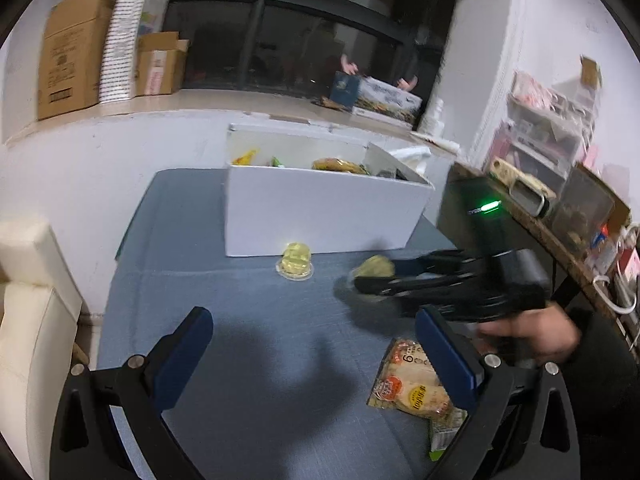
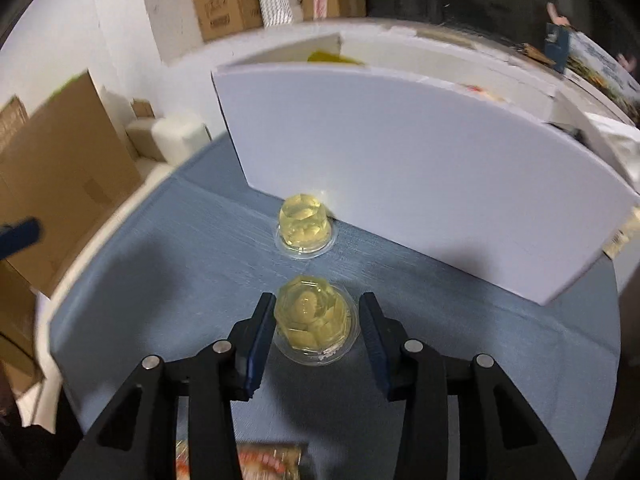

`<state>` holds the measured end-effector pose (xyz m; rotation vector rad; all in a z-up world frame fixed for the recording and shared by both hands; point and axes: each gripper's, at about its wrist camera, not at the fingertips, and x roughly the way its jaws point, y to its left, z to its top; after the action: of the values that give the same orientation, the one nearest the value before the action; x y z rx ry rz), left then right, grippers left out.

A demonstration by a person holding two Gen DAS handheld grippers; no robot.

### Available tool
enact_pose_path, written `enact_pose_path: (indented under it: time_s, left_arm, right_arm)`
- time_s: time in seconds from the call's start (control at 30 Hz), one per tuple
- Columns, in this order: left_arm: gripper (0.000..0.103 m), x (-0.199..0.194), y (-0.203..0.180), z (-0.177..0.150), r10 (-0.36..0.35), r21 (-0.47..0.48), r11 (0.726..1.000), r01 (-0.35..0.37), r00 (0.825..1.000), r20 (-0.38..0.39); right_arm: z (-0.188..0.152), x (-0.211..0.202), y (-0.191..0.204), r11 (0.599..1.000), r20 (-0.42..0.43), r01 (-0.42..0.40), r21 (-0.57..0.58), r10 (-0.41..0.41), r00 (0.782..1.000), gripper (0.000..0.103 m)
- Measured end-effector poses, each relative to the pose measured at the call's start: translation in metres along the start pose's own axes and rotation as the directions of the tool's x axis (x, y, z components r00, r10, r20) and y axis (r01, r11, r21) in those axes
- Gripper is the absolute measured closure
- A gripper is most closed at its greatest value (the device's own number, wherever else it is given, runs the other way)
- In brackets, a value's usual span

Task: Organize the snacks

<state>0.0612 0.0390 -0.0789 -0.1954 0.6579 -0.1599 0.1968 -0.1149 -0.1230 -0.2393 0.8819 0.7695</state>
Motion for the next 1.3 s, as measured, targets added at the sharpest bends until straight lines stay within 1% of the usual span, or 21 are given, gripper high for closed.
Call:
enact_pose_path:
  time_s: [0.07,0.13,0.23,0.33,0.37,0.43,0.47,0.53,0.57,0.63,0.7,0.73,0.77,0.87,0.97,1.03,1.1,1.13,1.17,1.2,1.3]
  left_arm:
    - [0.0,0.016,-0.003,0.004,0.012,0.03,0.999,-0.011,1.0,-0.02]
    - [0.0,0.042,-0.005,0.013,0.023,0.045,0.999,-0.021,0.999,-0.05]
    - [0.0,0.076,-0.006,0.026,0.026,0.049,0.999,-0.022,0.997,-0.075]
    - [0.002,0.116,-0.003,0.037,0.034,0.027,0.999,-0.031,0.991,-0.128]
    - [0.006,0.126,-0.002,0.038,0.041,0.023,0.999,-0.038,0.989,-0.144]
    - [0.018,0.149,0.0,0.041,0.066,0.029,0.998,-0.062,0.981,-0.182]
    - [0.026,0.157,0.0,0.041,0.078,0.039,0.997,-0.072,0.978,-0.192]
    - [0.064,0.168,0.001,0.039,0.108,0.053,0.994,-0.099,0.971,-0.211]
    - [0.075,0.171,0.004,0.037,0.118,0.039,0.993,-0.112,0.969,-0.215]
    - [0.076,0.167,0.007,0.035,0.098,0.016,0.995,-0.096,0.974,-0.205]
    - [0.077,0.161,0.008,0.033,0.101,0.031,0.995,-0.097,0.977,-0.189]
    - [0.084,0.156,0.008,0.032,0.1,0.032,0.995,-0.096,0.979,-0.176]
    - [0.103,0.149,0.008,0.032,0.089,0.025,0.996,-0.086,0.983,-0.162]
    - [0.103,0.126,0.011,0.034,0.078,0.008,0.997,-0.078,0.991,-0.11]
    - [0.103,0.119,0.013,0.031,0.088,0.004,0.996,-0.088,0.99,-0.11]
    - [0.094,0.128,0.014,0.033,0.097,0.013,0.995,-0.096,0.985,-0.141]
    - [0.055,0.14,0.012,0.032,0.108,0.014,0.994,-0.108,0.979,-0.173]
    - [0.047,0.142,0.012,0.03,0.103,0.013,0.995,-0.103,0.98,-0.169]
    - [0.027,0.147,0.01,0.031,0.112,0.017,0.994,-0.111,0.98,-0.164]
    - [0.015,0.152,0.006,0.032,0.138,0.026,0.99,-0.136,0.977,-0.165]
    - [0.014,0.164,-0.002,0.036,0.159,0.044,0.987,-0.154,0.974,-0.16]
  right_arm:
    - [-0.008,-0.025,-0.007,0.999,0.05,-0.014,0.034,0.012,0.999,0.057]
    - [-0.018,-0.051,-0.014,0.997,0.097,-0.026,0.073,0.019,0.995,0.057]
    - [-0.031,-0.086,-0.022,0.992,0.159,-0.012,0.123,-0.007,0.987,0.057]
    - [-0.037,-0.103,-0.027,0.987,0.191,-0.014,0.157,-0.016,0.981,0.057]
    - [-0.036,-0.105,-0.026,0.987,0.193,-0.011,0.161,-0.02,0.981,0.057]
    - [-0.041,-0.112,-0.03,0.985,0.203,-0.011,0.174,-0.025,0.979,0.057]
    - [-0.042,-0.112,-0.031,0.984,0.209,-0.011,0.178,-0.027,0.978,0.057]
    - [-0.043,-0.11,-0.034,0.982,0.204,-0.007,0.189,-0.032,0.978,0.057]
    - [-0.044,-0.108,-0.035,0.98,0.202,-0.012,0.199,-0.029,0.979,0.057]
    - [-0.047,-0.107,-0.036,0.979,0.201,-0.018,0.205,-0.024,0.979,0.057]
    - [-0.049,-0.106,-0.035,0.979,0.201,-0.021,0.202,-0.021,0.979,0.057]
    - [-0.049,-0.105,-0.034,0.98,0.203,-0.02,0.2,-0.021,0.979,0.057]
    - [-0.05,-0.106,-0.034,0.98,0.203,-0.02,0.199,-0.021,0.979,0.057]
    - [-0.05,-0.107,-0.034,0.98,0.21,-0.025,0.198,-0.017,0.977,0.057]
    - [-0.049,-0.104,-0.031,0.981,0.202,-0.02,0.191,-0.02,0.979,0.057]
    - [-0.05,-0.101,-0.029,0.981,0.197,-0.025,0.192,-0.013,0.98,0.057]
    - [-0.05,-0.1,-0.027,0.982,0.196,-0.027,0.189,-0.011,0.981,0.057]
    - [-0.05,-0.099,-0.026,0.982,0.194,-0.023,0.186,-0.014,0.981,0.057]
    - [-0.05,-0.098,-0.025,0.983,0.19,-0.018,0.185,-0.017,0.982,0.057]
    - [-0.05,-0.098,-0.024,0.983,0.187,-0.016,0.184,-0.019,0.982,0.057]
    - [-0.052,-0.097,-0.025,0.981,0.185,-0.022,0.194,-0.015,0.983,0.057]
